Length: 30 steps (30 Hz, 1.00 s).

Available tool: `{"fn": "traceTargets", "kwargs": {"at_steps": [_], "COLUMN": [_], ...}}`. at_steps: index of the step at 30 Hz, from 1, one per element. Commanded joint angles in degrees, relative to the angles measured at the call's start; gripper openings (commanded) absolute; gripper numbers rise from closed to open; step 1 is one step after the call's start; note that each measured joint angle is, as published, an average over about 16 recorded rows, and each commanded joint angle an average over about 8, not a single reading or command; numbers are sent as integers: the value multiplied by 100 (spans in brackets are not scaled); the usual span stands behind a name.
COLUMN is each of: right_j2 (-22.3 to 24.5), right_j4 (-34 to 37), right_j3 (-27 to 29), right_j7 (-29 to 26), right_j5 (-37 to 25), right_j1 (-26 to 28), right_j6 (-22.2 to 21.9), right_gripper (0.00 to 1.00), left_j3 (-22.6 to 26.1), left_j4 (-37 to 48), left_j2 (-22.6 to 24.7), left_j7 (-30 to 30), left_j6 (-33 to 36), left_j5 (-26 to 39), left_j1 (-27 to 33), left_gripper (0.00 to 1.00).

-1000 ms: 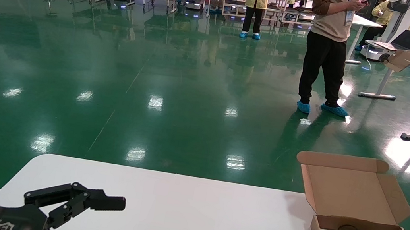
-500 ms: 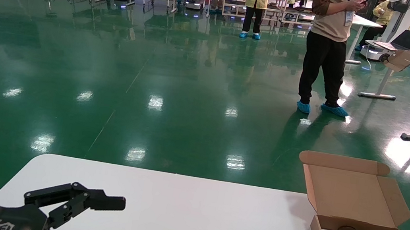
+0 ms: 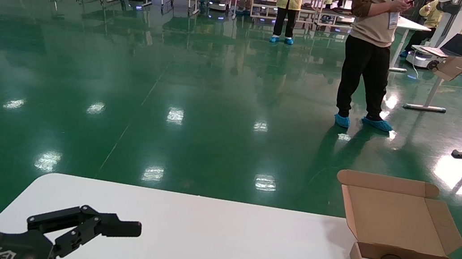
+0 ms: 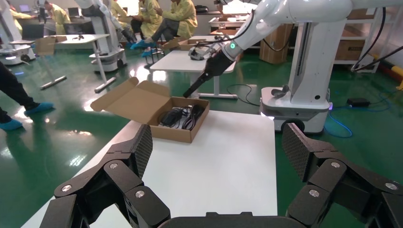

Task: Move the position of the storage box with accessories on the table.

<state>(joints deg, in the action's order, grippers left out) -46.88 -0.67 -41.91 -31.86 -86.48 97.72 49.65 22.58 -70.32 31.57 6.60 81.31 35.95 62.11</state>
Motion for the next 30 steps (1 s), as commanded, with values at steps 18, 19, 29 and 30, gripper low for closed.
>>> {"fn": "traceTargets", "kwargs": {"at_steps": [18,19,29,30], "right_j2": [193,199,228,227], "right_j4": [-34,-38,-56,-56], "right_j3": [-156,-155,-159,-159], "right_j7": [-386,-396,-408,-408], "right_j5": [-219,-215,-202,-202], "right_j1": [868,902,997,992], "right_j6": [1358,1408,1563,1555], "right_gripper": [100,100,100,100], "left_j3": [0,0,-1,-1], "left_j4": [0,0,2,2], "left_j2": [0,0,-1,-1], "left_j7": [0,0,0,0], "left_j6": [0,0,-2,-2], "left_j5": [0,0,0,0], "left_j1": [0,0,-2,-2], "left_gripper": [100,100,100,100]}}
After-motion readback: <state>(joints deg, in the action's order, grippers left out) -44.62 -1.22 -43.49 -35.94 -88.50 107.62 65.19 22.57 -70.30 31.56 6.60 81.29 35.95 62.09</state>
